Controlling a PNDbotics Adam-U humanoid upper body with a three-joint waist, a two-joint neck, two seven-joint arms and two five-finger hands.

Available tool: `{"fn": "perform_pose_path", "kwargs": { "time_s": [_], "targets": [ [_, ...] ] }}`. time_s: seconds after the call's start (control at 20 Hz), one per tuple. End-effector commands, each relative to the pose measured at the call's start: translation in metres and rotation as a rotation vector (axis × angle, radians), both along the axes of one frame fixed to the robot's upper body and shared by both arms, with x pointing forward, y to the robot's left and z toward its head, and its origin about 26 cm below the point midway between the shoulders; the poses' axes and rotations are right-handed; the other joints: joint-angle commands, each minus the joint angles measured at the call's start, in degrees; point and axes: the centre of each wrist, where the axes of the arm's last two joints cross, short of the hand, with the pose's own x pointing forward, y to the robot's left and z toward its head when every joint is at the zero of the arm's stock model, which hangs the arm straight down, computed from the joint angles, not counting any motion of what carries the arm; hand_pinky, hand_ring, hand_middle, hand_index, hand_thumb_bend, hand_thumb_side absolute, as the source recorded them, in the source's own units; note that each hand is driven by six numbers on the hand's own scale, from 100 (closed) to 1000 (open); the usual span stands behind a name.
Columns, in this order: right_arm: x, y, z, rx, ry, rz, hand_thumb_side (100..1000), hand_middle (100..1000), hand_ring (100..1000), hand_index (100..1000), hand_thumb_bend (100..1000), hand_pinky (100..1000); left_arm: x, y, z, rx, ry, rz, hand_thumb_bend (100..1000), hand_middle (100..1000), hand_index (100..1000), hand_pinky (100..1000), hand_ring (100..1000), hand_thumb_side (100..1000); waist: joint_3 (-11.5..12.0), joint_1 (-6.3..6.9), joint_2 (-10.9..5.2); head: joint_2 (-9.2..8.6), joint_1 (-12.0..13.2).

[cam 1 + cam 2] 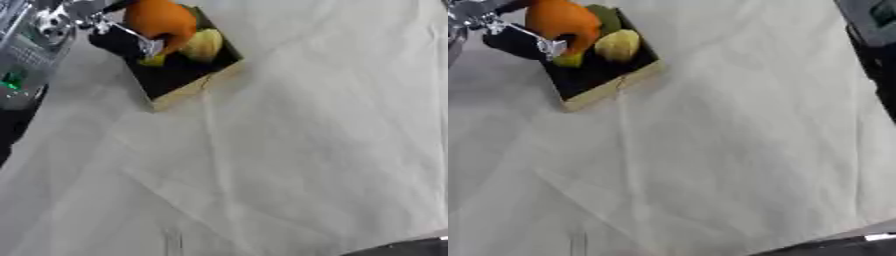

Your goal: Pick up objects on the table and place them in the box.

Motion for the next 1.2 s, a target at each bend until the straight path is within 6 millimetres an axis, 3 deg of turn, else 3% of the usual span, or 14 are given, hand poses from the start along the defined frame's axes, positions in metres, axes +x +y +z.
{"fn": "perform_pose_path", "kwargs": {
  "time_s": [0.05,0.2,0.3,0.6,0.8,1.0,1.2],
  "targets": [
    [-0.007,0.000,0.016,0.000,-0.048,0.007,334,800,897,875,100,893,0.004,-0.001,0.006,-0.008,-0.016,0.008,100,604,593,599,620,141,-0.14,-0.08,-0.63,-0.70,0.08],
    [-0.007,0.001,0.016,0.003,-0.049,0.009,335,800,897,874,100,893,0.012,0.000,-0.004,-0.006,0.022,0.032,121,623,619,619,640,132,-0.22,-0.15,-0.53,-0.73,-0.03],
    [-0.007,0.001,0.016,0.004,-0.049,0.009,335,800,897,874,100,893,0.016,0.002,-0.010,0.013,0.039,0.058,185,654,658,645,669,122,-0.26,-0.18,-0.49,-0.75,-0.17],
    [-0.007,0.000,0.015,0.009,-0.046,0.008,337,800,897,874,100,893,0.022,0.005,-0.018,0.072,0.052,0.087,328,801,872,776,807,104,-0.27,-0.33,-0.44,-0.67,-0.37],
    [-0.007,-0.001,0.014,0.009,-0.045,0.007,338,800,897,874,100,893,0.019,0.006,-0.015,0.077,0.018,0.088,400,840,921,802,833,271,-0.22,-0.45,-0.56,-0.55,-0.42],
    [-0.007,-0.002,0.014,0.010,-0.044,0.004,336,800,898,874,100,893,0.012,0.008,-0.005,0.037,-0.024,0.093,407,845,921,800,833,351,-0.08,-0.56,-0.76,-0.47,-0.52],
    [-0.007,-0.004,0.013,0.011,-0.044,0.000,334,800,898,875,100,893,0.002,0.012,0.008,-0.019,-0.048,0.076,330,830,905,783,818,305,0.09,-0.64,-1.09,-0.38,-0.59]
  ]
}}
